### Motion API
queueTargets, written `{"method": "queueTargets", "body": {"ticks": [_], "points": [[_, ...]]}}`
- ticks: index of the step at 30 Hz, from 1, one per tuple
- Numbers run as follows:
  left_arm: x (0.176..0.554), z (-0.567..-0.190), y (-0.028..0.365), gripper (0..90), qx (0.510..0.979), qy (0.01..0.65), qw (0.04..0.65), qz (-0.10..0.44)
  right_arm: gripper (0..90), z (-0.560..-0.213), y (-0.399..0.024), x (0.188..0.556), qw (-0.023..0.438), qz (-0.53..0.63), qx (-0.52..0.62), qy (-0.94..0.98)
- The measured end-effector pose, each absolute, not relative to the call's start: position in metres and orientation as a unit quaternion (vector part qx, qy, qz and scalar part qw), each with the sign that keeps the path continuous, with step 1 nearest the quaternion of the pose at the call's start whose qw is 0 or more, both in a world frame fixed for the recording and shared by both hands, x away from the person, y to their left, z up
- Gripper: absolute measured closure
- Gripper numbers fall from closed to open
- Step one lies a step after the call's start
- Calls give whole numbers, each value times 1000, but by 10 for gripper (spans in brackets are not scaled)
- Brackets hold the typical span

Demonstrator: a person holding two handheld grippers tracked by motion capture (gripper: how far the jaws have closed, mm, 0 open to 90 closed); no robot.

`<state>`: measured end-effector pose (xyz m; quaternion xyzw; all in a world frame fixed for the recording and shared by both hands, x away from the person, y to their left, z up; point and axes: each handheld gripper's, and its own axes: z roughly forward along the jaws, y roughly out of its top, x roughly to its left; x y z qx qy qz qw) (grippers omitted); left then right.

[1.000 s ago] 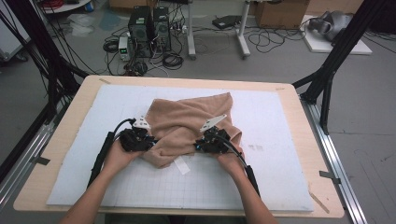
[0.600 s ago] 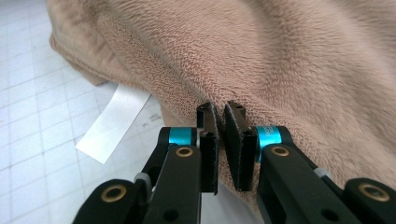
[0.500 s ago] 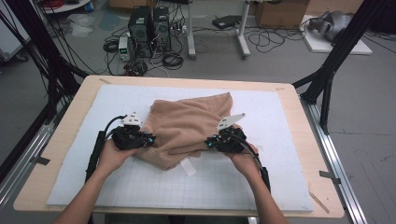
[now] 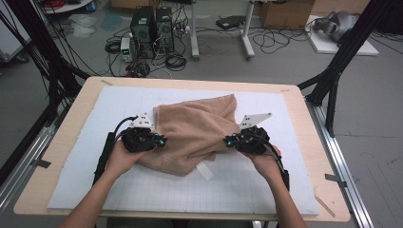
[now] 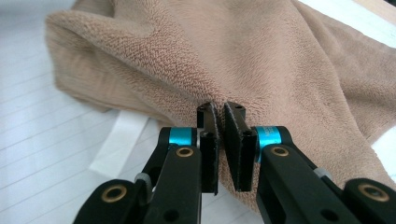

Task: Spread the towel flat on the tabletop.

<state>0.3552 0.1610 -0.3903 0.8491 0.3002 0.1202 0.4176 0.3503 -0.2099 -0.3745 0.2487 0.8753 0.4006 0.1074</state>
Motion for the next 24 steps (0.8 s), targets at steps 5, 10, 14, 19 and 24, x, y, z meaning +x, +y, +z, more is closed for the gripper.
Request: {"method": "queueTargets", "body": {"ticks": [5, 10, 14, 19, 24], "points": [[378, -393, 163, 838, 823, 348, 424, 146, 845, -379, -201, 385, 109, 393, 271, 872], [403, -403, 161, 838, 813, 382, 407, 168, 845, -387, -187, 422, 111, 368, 303, 872], [416, -421, 162, 825, 812, 407, 395, 140, 843, -406, -180, 438, 103, 357, 320, 871], [410, -413, 163, 716, 817, 394, 390, 158, 782, -404, -178, 433, 109, 354, 315, 874], [393, -395, 177, 636, 816, 379, 407, 161, 708, -381, -189, 412, 112, 401, 294, 860]]}}
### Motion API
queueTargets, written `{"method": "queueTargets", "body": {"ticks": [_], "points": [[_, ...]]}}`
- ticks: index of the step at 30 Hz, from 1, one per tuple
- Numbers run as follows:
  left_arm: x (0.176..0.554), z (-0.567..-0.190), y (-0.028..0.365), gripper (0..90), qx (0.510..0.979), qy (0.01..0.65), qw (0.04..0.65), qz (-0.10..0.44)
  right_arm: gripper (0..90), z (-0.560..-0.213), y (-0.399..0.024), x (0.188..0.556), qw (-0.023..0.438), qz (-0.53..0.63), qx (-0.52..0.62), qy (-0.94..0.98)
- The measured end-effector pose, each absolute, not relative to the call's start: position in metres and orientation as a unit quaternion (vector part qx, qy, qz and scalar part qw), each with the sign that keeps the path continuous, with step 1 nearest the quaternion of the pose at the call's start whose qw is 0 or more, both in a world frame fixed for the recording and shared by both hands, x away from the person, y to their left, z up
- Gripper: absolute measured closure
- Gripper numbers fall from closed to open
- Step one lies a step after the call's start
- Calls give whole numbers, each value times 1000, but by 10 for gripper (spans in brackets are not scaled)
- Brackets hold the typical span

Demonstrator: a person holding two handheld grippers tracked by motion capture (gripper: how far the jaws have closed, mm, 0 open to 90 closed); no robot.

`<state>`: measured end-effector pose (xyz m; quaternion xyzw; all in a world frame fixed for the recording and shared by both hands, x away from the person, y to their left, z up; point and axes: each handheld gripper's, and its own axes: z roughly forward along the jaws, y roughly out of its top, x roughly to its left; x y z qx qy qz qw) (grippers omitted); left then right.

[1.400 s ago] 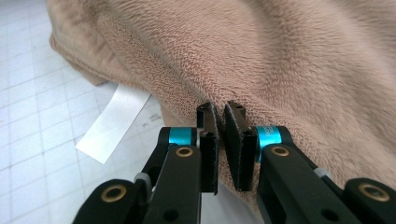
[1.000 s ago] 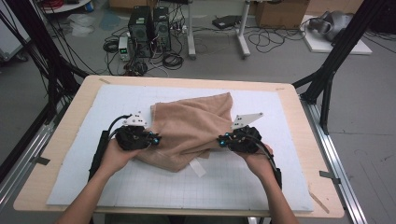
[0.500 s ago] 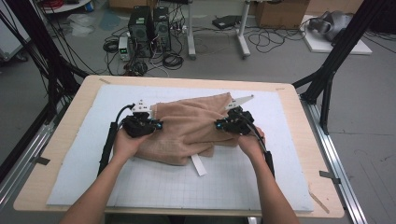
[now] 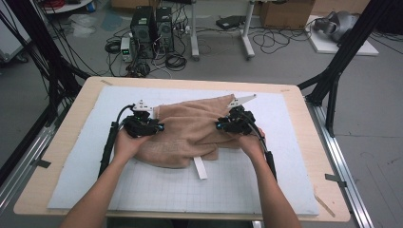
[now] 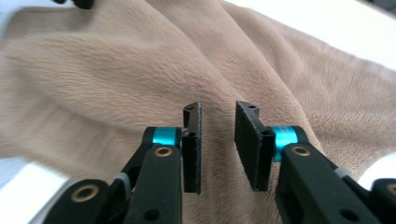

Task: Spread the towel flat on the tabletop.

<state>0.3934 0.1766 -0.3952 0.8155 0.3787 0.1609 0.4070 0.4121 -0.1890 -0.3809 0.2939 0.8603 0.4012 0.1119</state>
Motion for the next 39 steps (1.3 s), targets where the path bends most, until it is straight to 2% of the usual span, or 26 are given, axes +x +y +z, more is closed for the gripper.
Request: {"method": "queueTargets", "body": {"ticks": [6, 14, 28, 39], "points": [[368, -387, 190, 550, 816, 360, 420, 169, 635, -368, -196, 378, 127, 432, 268, 852], [343, -398, 191, 479, 832, 328, 413, 170, 605, -390, -188, 352, 107, 424, 252, 863], [331, -417, 199, 481, 830, 334, 418, 156, 597, -417, -183, 343, 95, 410, 258, 870], [331, -428, 205, 496, 832, 342, 409, 152, 638, -431, -168, 348, 87, 386, 251, 884]]}}
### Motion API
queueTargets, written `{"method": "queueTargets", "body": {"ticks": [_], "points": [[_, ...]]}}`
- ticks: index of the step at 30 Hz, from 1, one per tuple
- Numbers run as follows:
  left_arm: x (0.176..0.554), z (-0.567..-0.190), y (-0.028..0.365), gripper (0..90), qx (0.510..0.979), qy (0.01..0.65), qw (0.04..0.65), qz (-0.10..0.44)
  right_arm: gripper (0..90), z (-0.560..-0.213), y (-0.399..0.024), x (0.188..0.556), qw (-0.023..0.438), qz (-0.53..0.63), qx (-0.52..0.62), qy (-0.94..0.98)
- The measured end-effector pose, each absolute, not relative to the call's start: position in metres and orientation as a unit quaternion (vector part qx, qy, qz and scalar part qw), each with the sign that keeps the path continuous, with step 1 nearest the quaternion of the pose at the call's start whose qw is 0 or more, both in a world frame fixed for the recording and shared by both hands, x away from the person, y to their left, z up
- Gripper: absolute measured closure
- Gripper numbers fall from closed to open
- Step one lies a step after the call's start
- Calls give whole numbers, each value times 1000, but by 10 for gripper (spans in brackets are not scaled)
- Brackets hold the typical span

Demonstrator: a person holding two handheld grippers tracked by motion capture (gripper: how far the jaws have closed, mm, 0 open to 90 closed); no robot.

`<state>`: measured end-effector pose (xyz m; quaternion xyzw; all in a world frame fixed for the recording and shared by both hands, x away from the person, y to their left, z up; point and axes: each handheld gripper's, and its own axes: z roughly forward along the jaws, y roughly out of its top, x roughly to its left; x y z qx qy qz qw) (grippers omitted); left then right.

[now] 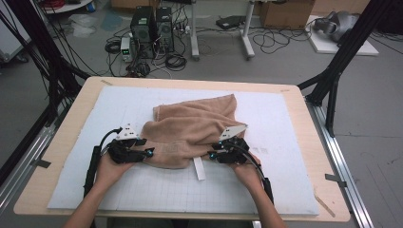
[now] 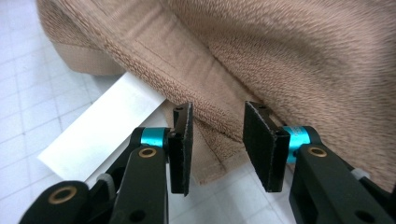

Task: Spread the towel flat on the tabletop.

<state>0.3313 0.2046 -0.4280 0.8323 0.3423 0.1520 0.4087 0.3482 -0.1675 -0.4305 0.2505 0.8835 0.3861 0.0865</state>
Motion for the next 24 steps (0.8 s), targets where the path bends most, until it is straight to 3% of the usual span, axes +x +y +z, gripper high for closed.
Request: {"method": "queueTargets", "body": {"ticks": [8, 14, 18, 24], "points": [[336, -439, 200, 596, 854, 329, 384, 128, 677, -441, -164, 353, 87, 375, 253, 888], [339, -442, 200, 705, 854, 322, 392, 117, 805, -442, -165, 355, 79, 379, 256, 886], [339, -442, 199, 832, 857, 312, 395, 114, 855, -442, -167, 357, 70, 383, 256, 885], [335, -437, 202, 863, 865, 288, 396, 106, 872, -438, -172, 354, 62, 384, 243, 889]]}}
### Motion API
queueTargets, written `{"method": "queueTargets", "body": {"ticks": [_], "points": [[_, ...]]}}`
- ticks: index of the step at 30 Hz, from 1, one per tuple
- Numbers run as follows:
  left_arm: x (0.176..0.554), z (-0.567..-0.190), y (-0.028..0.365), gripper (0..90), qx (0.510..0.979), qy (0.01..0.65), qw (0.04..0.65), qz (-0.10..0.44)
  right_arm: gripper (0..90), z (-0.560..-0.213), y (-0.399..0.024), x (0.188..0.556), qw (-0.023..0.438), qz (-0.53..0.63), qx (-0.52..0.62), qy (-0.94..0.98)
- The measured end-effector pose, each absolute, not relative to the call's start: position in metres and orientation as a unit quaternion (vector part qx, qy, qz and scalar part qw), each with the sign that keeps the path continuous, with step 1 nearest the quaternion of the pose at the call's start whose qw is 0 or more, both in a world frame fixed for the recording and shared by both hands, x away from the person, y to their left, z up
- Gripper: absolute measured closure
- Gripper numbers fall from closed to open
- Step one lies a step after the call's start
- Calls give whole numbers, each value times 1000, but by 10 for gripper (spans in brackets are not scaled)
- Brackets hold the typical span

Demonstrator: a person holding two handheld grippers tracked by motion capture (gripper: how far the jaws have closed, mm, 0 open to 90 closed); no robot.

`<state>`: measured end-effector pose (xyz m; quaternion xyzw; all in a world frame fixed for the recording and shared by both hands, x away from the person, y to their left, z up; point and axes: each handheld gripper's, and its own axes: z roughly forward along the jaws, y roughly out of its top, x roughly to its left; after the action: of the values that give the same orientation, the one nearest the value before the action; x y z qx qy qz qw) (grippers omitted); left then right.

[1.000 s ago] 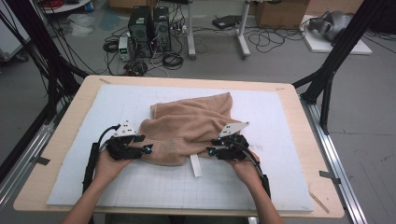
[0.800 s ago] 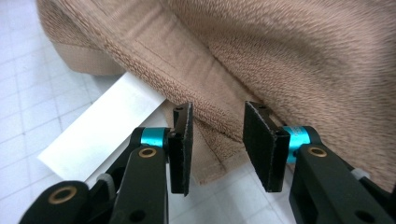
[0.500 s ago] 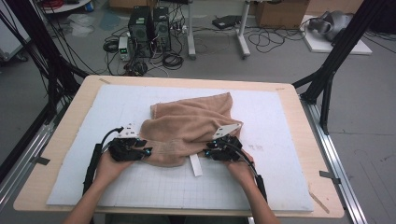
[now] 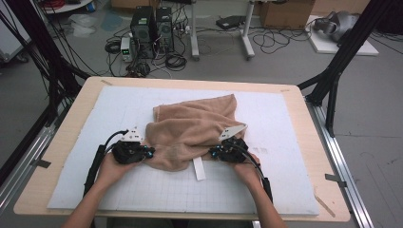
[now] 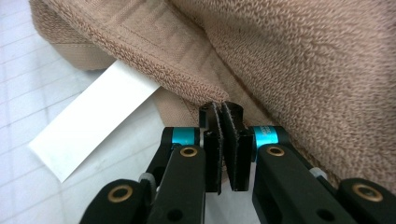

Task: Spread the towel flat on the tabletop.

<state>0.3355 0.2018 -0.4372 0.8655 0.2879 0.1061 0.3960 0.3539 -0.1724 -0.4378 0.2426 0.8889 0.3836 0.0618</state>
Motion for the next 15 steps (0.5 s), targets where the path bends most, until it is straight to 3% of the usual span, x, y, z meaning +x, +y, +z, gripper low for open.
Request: {"method": "queueTargets", "body": {"ticks": [15], "points": [[298, -416, 210, 863, 876, 221, 415, 109, 871, -413, -210, 300, 51, 395, 199, 895]]}}
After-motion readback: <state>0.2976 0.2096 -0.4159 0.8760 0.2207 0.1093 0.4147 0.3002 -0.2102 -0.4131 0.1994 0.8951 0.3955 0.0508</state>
